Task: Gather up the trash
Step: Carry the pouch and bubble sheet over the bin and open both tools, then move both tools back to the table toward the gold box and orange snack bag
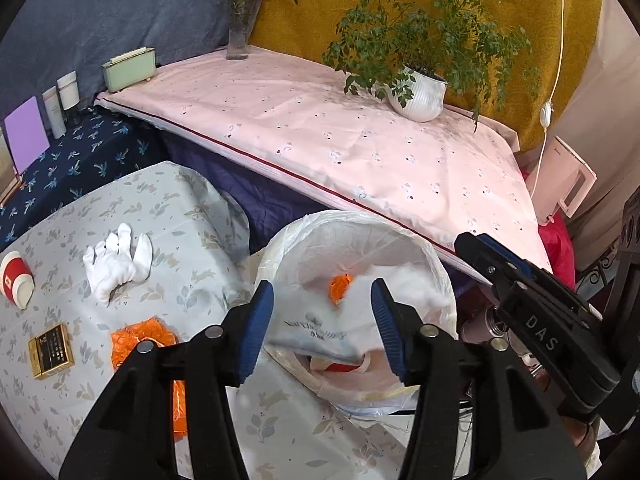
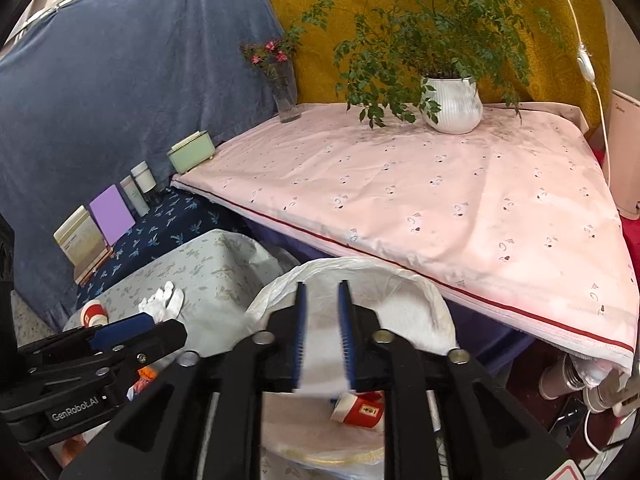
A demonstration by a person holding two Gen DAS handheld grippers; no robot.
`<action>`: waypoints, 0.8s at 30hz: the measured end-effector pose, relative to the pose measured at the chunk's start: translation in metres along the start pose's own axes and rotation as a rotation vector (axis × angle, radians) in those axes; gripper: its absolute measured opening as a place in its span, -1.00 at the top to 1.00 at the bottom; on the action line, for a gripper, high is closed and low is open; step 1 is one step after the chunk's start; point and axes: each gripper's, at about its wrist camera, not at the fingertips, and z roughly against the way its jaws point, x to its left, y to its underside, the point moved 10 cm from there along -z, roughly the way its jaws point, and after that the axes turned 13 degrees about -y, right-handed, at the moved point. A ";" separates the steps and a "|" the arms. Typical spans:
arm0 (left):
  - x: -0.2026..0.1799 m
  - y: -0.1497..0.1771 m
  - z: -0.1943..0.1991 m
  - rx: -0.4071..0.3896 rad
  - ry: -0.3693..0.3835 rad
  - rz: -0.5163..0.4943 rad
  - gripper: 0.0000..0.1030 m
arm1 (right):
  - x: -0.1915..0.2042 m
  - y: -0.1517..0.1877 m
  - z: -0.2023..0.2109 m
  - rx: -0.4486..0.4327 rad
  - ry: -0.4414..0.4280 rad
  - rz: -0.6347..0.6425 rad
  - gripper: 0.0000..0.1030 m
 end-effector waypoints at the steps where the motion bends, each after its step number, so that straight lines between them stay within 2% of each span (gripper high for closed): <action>1: 0.002 0.000 0.000 0.000 -0.002 0.006 0.03 | -0.002 -0.001 0.001 -0.004 0.000 0.000 0.45; 3: 0.006 -0.001 0.000 0.001 -0.004 0.020 0.02 | 0.001 -0.003 0.003 -0.009 -0.003 0.001 0.44; 7: 0.019 -0.002 0.004 -0.012 -0.020 0.047 -0.11 | 0.009 -0.005 0.005 -0.016 -0.013 0.013 0.35; 11: 0.034 -0.003 0.007 -0.019 -0.039 0.070 -0.12 | 0.023 -0.006 0.004 -0.015 -0.032 0.026 0.34; 14: 0.049 -0.002 0.009 -0.023 -0.056 0.095 -0.12 | 0.036 -0.006 0.002 -0.015 -0.043 0.044 0.25; 17: 0.065 -0.002 0.011 -0.028 -0.079 0.119 -0.15 | 0.050 -0.004 -0.001 -0.009 -0.060 0.059 0.17; 19: 0.080 0.000 0.014 -0.034 -0.103 0.140 -0.24 | 0.060 -0.002 -0.004 -0.003 -0.069 0.071 0.11; 24: 0.113 0.006 0.017 -0.038 -0.159 0.184 -0.35 | 0.086 0.008 -0.014 0.022 -0.101 0.099 0.07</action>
